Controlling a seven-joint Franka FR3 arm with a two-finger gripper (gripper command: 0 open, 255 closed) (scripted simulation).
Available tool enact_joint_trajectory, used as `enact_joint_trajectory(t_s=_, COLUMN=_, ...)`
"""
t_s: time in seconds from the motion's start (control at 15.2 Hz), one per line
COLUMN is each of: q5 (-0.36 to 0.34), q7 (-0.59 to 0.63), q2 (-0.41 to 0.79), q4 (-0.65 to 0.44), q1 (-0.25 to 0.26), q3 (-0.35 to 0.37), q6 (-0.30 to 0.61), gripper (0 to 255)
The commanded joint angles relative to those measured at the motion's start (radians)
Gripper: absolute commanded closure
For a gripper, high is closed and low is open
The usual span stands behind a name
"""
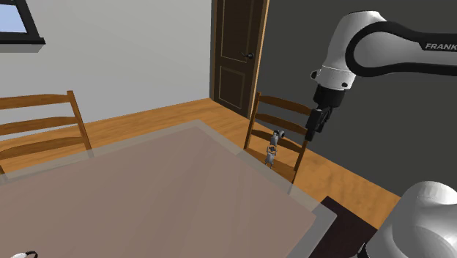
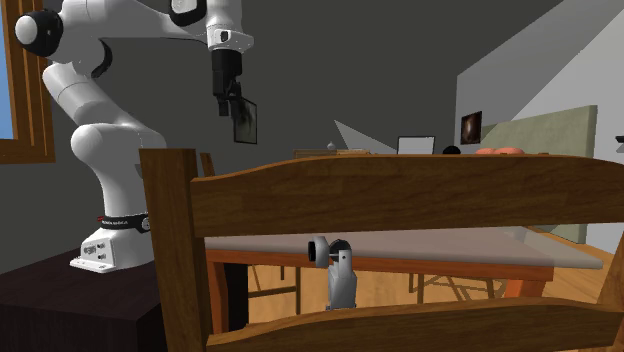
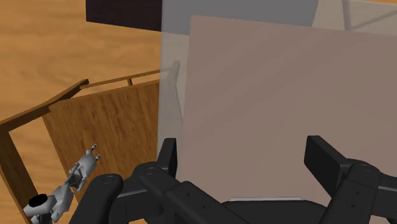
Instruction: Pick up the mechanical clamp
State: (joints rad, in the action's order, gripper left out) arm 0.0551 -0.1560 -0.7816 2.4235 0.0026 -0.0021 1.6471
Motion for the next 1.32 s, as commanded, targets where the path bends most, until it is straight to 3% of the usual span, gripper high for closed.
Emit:
enact_joint_trajectory(t_s=0.0, q5=0.000, q7=0.000, q2=0.000, q4=0.000, q1=0.000, q3=0.000, q6=0.000, gripper=0)
enact_joint_trajectory(t_s=0.66, q5=-0.061, q7=-0.173, q2=0.320, q4=-0.094, q1=-0.039, q3=-0.133, q6=0.204, gripper=0)
enact_joint_trajectory(t_s=1.25, q5=-0.036, q7=-0.331, q2=0.653, q4=-0.290, q1=-0.061, q3=-0.230, q6=0.320, gripper=0)
